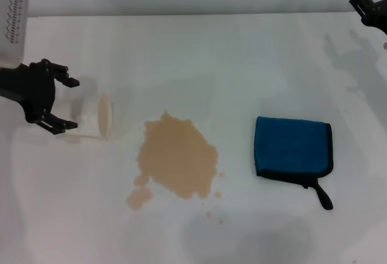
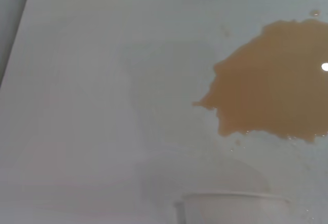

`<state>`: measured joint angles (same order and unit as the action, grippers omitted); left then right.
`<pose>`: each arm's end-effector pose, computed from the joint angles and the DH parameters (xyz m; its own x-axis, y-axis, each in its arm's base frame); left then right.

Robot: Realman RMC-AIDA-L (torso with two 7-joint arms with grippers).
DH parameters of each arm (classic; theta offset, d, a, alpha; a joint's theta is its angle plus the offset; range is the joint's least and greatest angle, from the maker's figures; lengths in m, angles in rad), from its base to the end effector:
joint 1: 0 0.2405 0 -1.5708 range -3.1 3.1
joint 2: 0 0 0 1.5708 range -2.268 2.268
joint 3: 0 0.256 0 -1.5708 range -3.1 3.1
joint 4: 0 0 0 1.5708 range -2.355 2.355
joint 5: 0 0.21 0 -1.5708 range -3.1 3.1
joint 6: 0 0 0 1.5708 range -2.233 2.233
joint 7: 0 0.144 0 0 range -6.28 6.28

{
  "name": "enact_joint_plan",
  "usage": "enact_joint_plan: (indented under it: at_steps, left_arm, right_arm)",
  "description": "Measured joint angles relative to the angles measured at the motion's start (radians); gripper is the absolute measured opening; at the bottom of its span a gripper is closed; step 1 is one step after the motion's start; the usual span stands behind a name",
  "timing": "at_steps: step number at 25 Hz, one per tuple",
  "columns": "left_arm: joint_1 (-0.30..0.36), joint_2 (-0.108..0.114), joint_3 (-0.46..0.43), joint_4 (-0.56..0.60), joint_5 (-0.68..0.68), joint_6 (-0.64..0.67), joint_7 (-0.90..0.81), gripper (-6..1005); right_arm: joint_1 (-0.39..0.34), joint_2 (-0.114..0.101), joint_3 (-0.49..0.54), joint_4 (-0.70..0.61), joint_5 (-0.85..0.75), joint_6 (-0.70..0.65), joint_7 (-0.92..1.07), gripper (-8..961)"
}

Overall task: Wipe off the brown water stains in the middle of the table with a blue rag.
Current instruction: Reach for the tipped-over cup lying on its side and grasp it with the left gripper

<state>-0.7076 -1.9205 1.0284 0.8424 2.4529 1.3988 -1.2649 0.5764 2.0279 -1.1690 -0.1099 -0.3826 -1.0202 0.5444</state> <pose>-0.2591 0.3981 0.0483 0.9379 -0.1046 -0.3309 -0.1798 -0.9619 -0.2057 0.3197 0.3877 0.0207 0.6092 -0.0341 -0.7923 -0.7785 -0.2160 -0.5893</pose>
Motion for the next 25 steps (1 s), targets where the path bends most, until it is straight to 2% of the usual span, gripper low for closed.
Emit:
enact_joint_plan:
  at_steps: [5, 11, 25]
  left_arm:
    - [0.001, -0.011, 0.003, -0.030, 0.002, -0.034, 0.005, 885]
    - [0.005, -0.040, 0.002, -0.083, 0.000, -0.107, 0.052, 885]
    - [0.009, -0.059, -0.007, -0.094, -0.009, -0.153, 0.043, 875]
  right_arm:
    - [-0.002, 0.000, 0.000, -0.018, 0.001, 0.000, 0.000, 676]
    - [-0.013, 0.000, 0.006, -0.034, 0.002, -0.002, 0.000, 676]
    - [-0.012, -0.001, 0.007, -0.036, 0.002, -0.009, -0.009, 676]
